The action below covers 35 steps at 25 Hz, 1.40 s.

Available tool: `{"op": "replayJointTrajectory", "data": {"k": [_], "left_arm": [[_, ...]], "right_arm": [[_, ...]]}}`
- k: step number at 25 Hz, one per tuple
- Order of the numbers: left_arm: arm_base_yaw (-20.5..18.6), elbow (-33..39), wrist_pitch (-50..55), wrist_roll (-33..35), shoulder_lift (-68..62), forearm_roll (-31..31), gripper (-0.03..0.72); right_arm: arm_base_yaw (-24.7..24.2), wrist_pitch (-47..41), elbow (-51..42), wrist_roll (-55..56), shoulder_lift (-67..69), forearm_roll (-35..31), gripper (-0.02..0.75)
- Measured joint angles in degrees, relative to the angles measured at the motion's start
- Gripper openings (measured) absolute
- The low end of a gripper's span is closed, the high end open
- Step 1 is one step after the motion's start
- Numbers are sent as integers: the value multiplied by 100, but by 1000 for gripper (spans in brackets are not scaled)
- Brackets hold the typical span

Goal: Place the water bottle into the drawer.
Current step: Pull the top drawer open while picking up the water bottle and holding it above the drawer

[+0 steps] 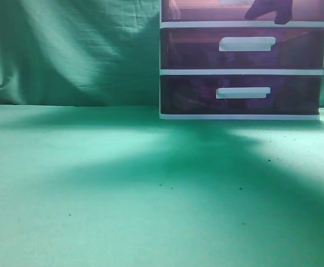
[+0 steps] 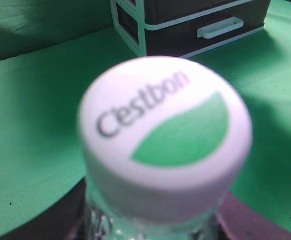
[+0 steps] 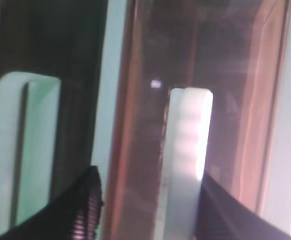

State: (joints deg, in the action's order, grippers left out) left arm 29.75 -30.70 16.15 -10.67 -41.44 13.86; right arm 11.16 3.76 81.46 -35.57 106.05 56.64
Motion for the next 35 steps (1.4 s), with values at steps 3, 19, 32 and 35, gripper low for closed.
{"op": "replayJointTrajectory", "data": {"k": [3,19,32,35], "left_arm": [[0,0,0,0,0,0,291],[0,0,-298,0,0,0,291],[10,-14,-969,-136,0,0,291],[10,-250,-969,-170,0,0,291]], "right_arm": [[0,22,95,-13,48,0,246],[36,199,-1770,428,-1441,-2,85],[645,-147,-3271,1016,-2789,10,85],[658,-177,-3271,1029,-2822,10,85]]}}
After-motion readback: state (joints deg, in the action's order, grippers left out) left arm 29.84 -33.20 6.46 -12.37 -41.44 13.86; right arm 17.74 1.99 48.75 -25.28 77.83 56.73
